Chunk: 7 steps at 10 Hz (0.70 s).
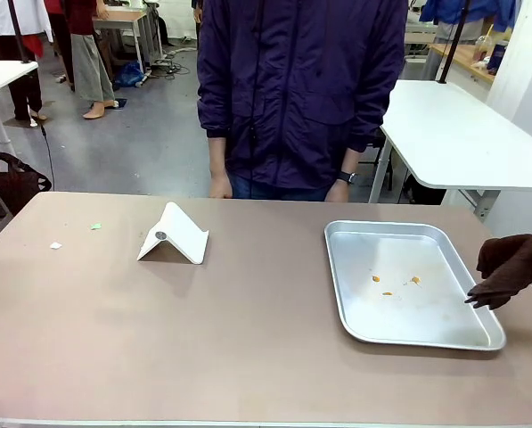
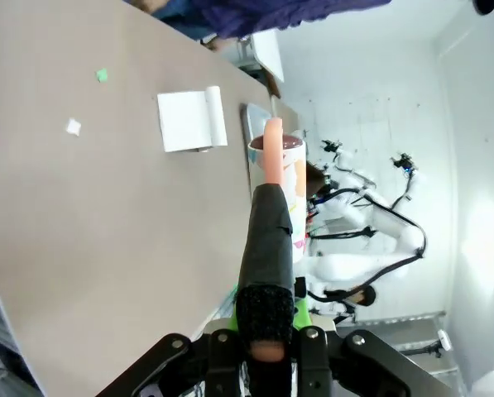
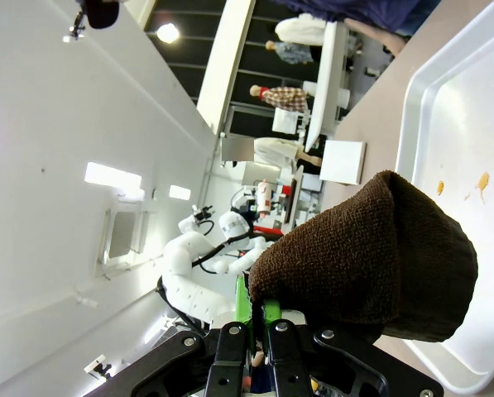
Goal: Clean the surface of the table.
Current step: If a person points to the right, clean the right side of the table with your right hand, and if they point to the left, clean the left side with your left hand.
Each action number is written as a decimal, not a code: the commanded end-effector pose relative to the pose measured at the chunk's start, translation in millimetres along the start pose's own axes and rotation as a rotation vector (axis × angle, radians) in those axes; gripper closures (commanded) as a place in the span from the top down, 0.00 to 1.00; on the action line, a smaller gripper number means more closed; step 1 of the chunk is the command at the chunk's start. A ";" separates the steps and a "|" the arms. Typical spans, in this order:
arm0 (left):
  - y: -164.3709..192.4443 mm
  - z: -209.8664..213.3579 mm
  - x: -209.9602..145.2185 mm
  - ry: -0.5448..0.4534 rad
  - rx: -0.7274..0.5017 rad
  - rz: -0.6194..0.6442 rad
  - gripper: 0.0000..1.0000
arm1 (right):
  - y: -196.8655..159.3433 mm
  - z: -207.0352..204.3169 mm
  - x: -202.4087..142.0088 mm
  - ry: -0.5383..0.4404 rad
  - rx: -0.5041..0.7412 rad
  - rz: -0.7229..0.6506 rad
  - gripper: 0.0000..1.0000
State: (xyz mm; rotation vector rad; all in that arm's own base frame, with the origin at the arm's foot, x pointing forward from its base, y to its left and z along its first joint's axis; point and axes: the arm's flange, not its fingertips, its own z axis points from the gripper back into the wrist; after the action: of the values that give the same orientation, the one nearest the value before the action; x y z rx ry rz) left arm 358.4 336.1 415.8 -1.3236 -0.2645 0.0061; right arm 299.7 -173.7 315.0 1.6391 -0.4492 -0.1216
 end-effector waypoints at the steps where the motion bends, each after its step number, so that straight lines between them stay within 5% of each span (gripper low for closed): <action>1: 19.0 24.7 -16.6 -0.098 -0.034 0.024 0.22 | 6.3 -0.5 0.1 0.000 -0.005 -0.006 0.00; 2: 30.6 33.5 -32.9 -0.164 -0.026 0.052 0.22 | 6.3 -0.5 0.1 0.000 -0.005 -0.006 0.00; 7: 24.0 33.5 -31.3 -0.090 -0.011 0.058 0.22 | 6.3 -0.5 0.1 0.000 -0.005 -0.006 0.00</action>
State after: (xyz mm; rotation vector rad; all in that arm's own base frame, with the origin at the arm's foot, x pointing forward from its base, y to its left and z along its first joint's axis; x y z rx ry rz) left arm 328.0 370.2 388.4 -1.3418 -0.2977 0.1191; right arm 299.7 -173.7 315.0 1.6390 -0.4492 -0.1215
